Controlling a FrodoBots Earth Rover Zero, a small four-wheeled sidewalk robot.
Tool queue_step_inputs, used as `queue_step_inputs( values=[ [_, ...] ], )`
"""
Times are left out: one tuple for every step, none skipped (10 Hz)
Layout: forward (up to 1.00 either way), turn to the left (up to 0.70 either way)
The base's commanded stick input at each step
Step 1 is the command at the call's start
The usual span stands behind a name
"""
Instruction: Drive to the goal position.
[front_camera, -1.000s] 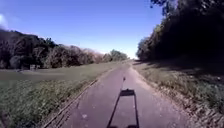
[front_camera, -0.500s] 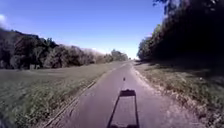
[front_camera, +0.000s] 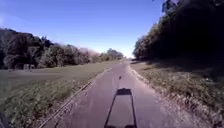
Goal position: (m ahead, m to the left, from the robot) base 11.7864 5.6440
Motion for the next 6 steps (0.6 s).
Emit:
queue_step_inputs(
  values=[
    [0.50, 0.00],
    [0.50, 0.00],
    [0.50, 0.00],
    [0.50, 0.00],
    [0.50, 0.00],
    [0.50, 0.00]
  ],
)
